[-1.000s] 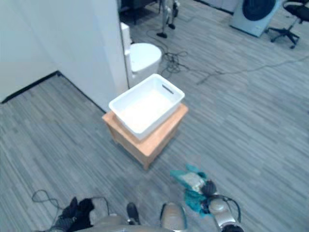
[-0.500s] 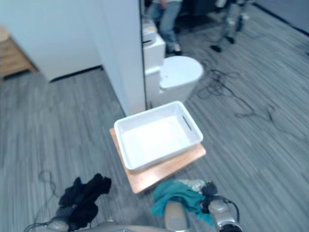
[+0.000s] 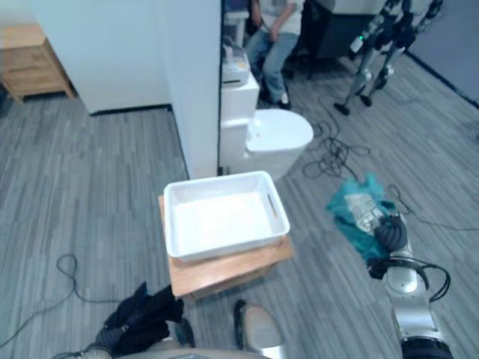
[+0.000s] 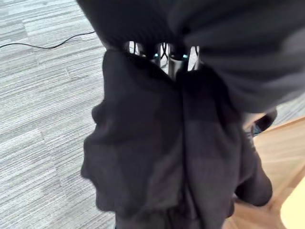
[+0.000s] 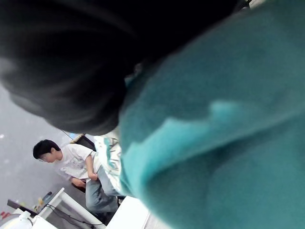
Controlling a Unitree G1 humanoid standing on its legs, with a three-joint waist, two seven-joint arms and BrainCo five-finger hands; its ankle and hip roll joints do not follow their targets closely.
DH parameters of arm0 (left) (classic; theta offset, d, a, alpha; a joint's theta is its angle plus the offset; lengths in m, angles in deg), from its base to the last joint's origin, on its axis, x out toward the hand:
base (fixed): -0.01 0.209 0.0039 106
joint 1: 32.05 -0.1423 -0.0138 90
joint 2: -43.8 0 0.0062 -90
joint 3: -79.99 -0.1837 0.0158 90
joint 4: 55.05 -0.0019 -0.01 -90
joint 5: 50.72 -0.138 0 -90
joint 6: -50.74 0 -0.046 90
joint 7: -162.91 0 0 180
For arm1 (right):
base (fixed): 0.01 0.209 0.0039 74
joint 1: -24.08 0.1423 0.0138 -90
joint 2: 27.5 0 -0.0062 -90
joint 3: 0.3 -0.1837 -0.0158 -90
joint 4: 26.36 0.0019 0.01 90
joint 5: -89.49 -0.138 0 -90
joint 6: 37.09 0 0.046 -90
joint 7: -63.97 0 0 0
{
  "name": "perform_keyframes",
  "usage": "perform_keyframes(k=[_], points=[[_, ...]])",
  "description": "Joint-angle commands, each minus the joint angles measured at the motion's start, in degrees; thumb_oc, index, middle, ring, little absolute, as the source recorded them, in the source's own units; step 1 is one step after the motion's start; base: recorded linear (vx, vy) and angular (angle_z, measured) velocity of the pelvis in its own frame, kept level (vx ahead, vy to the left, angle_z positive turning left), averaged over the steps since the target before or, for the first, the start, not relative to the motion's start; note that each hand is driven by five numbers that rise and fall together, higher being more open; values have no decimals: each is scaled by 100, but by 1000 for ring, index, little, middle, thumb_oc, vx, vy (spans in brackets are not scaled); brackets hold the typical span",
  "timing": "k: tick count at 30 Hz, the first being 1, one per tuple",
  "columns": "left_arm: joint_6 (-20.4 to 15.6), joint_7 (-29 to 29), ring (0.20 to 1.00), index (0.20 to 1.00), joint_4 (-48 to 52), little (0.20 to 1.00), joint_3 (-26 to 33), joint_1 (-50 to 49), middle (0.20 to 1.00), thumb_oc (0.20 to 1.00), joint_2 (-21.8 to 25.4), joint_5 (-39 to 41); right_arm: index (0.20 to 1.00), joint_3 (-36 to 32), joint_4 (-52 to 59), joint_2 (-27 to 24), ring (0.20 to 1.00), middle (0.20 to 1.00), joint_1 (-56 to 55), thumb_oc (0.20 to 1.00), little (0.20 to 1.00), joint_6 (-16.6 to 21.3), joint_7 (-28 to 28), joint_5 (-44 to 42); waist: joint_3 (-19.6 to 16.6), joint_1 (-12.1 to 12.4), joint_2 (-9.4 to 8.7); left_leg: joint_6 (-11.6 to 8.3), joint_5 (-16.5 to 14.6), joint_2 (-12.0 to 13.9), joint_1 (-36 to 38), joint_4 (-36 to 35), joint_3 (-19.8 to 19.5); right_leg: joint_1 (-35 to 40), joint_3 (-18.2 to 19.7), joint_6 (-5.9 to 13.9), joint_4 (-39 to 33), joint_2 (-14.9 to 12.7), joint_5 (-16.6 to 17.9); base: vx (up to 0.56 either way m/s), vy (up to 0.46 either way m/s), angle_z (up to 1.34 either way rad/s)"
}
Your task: Tidy up the quilt and then pick up the clothes from the bed and put them into the laundry hamper.
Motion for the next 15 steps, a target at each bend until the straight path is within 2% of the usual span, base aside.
perform_keyframes(k=[1, 3, 6, 8, 12, 13, 15], points=[[-147, -71, 200, 200, 59, 200, -56, 157, 200, 200, 520, -335, 200, -544, 672, -530, 200, 200, 389, 200, 200, 462, -293, 397, -144, 189, -150, -460, -465, -7, 260, -97, -575, 917, 540, 131, -1563, -444, -261, -8, -53, 85], [-148, -71, 200, 200, 59, 200, -58, 158, 200, 200, 522, -334, 200, -549, 676, -528, 200, 200, 385, 200, 200, 460, -291, 396, -148, 188, -149, -460, -441, -5, 243, -97, -579, 923, 535, 129, -1608, -444, -218, 9, -46, 95], [-159, -116, 200, 200, -38, 200, 206, 35, 200, 200, 525, -128, 200, -334, 990, -759, 200, 200, 925, 200, 200, 575, -211, 269, -338, 449, -251, -547, -483, 34, 307, -97, -487, 1152, 415, 179, -2172, -606, 63, 20, -203, 34], [-223, -163, 200, 200, 16, 200, 277, -26, 200, 200, 487, 43, 200, 3, 1217, -893, 200, 200, 1372, 200, 200, 695, 14, 16, -422, 629, -256, -621, -440, 103, 305, -97, -488, 1350, 259, 151, -2501, -626, 59, 22, -154, -31], [-274, -209, 200, 200, 85, 200, 317, -55, 200, 200, 466, 203, 200, 432, 1419, -1048, 200, 200, 1760, 200, 200, 764, 284, -197, -414, 705, -213, -692, -374, 159, 274, -97, -556, 1512, 114, 88, -2670, -601, 36, 10, -101, 6], [-359, -243, 200, 200, 302, 200, 294, -43, 200, 200, 484, 319, 200, 756, 1456, -1161, 200, 200, 2024, 200, 200, 799, 423, -243, -408, 780, -176, -743, -335, 195, 254, -97, -596, 1586, -7, 55, -2732, -589, 18, 2, -82, 12], [-410, -243, 200, 200, 500, 200, 284, -28, 200, 200, 495, 408, 200, 905, 1430, -1210, 200, 200, 2153, 200, 200, 808, 453, -264, -398, 795, -158, -769, -314, 210, 240, -97, -633, 1608, -59, 33, -2750, -572, 2, -1, -63, 17]])
